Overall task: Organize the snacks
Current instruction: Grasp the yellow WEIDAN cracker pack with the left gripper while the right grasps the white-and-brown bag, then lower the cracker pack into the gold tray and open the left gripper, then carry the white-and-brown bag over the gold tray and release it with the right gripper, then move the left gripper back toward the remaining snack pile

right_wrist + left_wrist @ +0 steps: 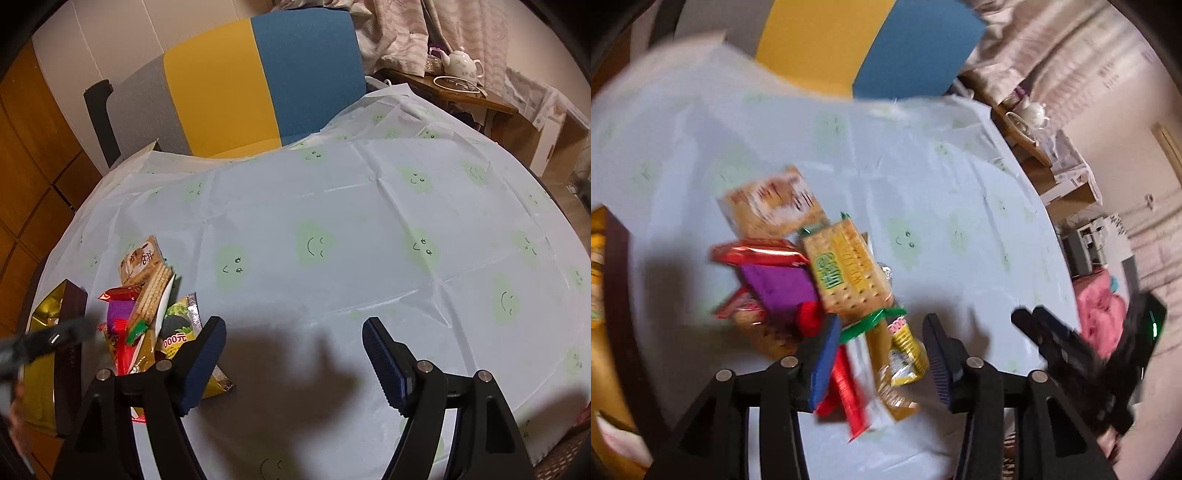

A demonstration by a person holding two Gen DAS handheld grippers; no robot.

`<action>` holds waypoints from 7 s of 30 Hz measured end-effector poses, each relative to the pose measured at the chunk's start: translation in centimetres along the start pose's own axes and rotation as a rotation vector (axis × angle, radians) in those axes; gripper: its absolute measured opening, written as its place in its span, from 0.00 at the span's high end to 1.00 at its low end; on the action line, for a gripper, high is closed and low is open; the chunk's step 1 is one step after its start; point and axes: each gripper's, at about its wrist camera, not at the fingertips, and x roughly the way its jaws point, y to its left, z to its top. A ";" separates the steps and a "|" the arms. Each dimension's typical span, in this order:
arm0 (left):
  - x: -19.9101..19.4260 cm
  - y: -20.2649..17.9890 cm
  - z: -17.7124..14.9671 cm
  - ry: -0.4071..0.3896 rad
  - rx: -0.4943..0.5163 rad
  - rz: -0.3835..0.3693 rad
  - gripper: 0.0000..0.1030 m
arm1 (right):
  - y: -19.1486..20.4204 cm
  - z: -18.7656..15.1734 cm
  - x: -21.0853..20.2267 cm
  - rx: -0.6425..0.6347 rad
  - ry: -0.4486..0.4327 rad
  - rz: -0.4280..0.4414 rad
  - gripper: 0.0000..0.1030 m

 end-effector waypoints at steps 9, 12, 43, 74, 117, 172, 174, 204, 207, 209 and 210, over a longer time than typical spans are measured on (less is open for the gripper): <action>4.1 0.4 2.3 0.047 -0.049 0.089 0.27 | -0.4 0.2 -0.5 0.033 -0.008 0.042 0.23; 4.8 0.3 2.7 0.040 -0.048 0.094 0.34 | -0.3 0.2 -0.7 0.032 -0.010 0.050 0.23; -4.6 3.1 -15.5 -0.076 0.286 0.254 0.53 | 2.8 -1.4 0.7 -0.126 0.053 0.087 0.26; -2.7 4.4 -19.1 -0.168 0.340 0.247 0.54 | 11.8 -5.3 1.1 -0.285 0.100 0.210 0.75; -12.3 22.0 -10.5 -0.313 -0.426 0.110 0.47 | 10.6 -12.4 2.8 -0.289 0.186 0.180 0.69; -17.4 19.7 -17.9 -0.435 -0.233 0.415 0.47 | 31.8 -11.5 -1.2 -0.507 0.209 0.616 0.75; -17.8 19.9 -18.0 -0.449 -0.247 0.423 0.47 | 32.7 -11.8 -0.9 -0.522 0.215 0.613 0.75; -17.1 18.4 -18.1 -0.428 -0.187 0.445 0.47 | 28.2 -11.5 -2.3 -0.527 0.083 0.477 0.53; -17.0 18.1 -18.0 -0.424 -0.173 0.445 0.47 | 27.0 -10.9 -2.6 -0.517 0.062 0.442 0.50; -16.9 17.9 -18.0 -0.420 -0.165 0.443 0.47 | 25.7 -10.4 -2.7 -0.507 0.050 0.418 0.45; -16.8 17.7 -17.9 -0.418 -0.160 0.442 0.47 | 25.0 -10.1 -2.7 -0.498 0.043 0.402 0.44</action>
